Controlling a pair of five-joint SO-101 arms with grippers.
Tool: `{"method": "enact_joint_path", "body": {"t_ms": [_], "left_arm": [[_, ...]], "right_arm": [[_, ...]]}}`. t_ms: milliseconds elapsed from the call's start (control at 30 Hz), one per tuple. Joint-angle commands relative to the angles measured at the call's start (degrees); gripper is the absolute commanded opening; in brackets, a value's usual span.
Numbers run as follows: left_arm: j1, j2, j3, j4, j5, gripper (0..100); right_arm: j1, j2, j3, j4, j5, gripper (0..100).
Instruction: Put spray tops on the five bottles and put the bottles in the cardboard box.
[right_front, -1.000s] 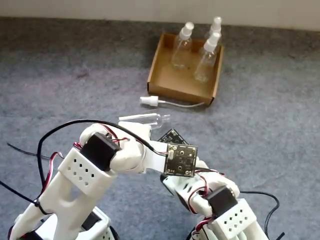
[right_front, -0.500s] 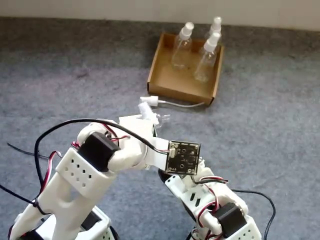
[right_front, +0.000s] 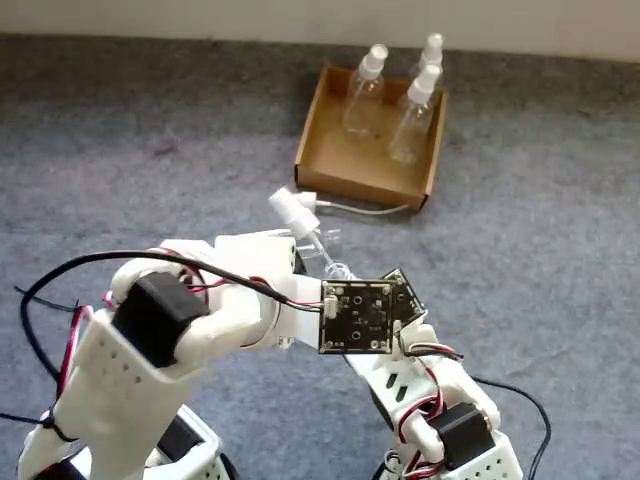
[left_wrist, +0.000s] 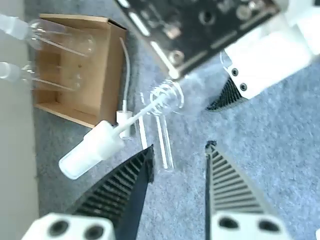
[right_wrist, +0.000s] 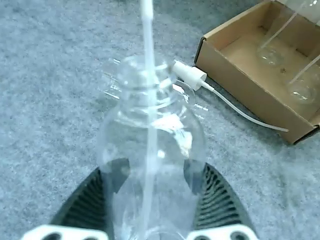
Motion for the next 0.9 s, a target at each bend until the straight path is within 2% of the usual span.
{"method": "enact_joint_path", "body": {"t_ms": [0,133,300,367,433,500,600,867], "left_arm": [[-3.91,-1.19,-11.38,0.18,7.38,16],[-14.02,-1.10,-20.18,-1.49,26.20,16],[-27.74,-0.57,-19.03,-7.03,61.54,16],[-28.97,-0.66,-13.76,-11.60,73.05,16],[-28.35,-0.66,-7.69,-16.79,80.53,16],[-27.74,-0.75,-0.92,-23.47,85.45,16],[-27.30,-0.92,4.26,-32.00,88.44,16],[-17.27,-0.84,4.44,-39.38,89.93,16]], "right_arm": [[0.92,0.22,-0.31,-1.36,-0.53,0.3],[0.92,0.13,-0.31,-1.45,-0.53,0.3],[1.10,0.13,-0.40,-1.54,-2.46,0.3],[2.15,0.13,-0.40,-1.54,-3.25,0.3],[4.09,0.13,-0.48,-2.59,-3.43,0.3],[5.49,0.13,-0.57,-5.05,-4.31,0.3],[5.49,0.66,-0.40,-9.54,-6.68,0.3],[5.49,0.75,-0.40,-13.58,-6.59,0.3]]}}
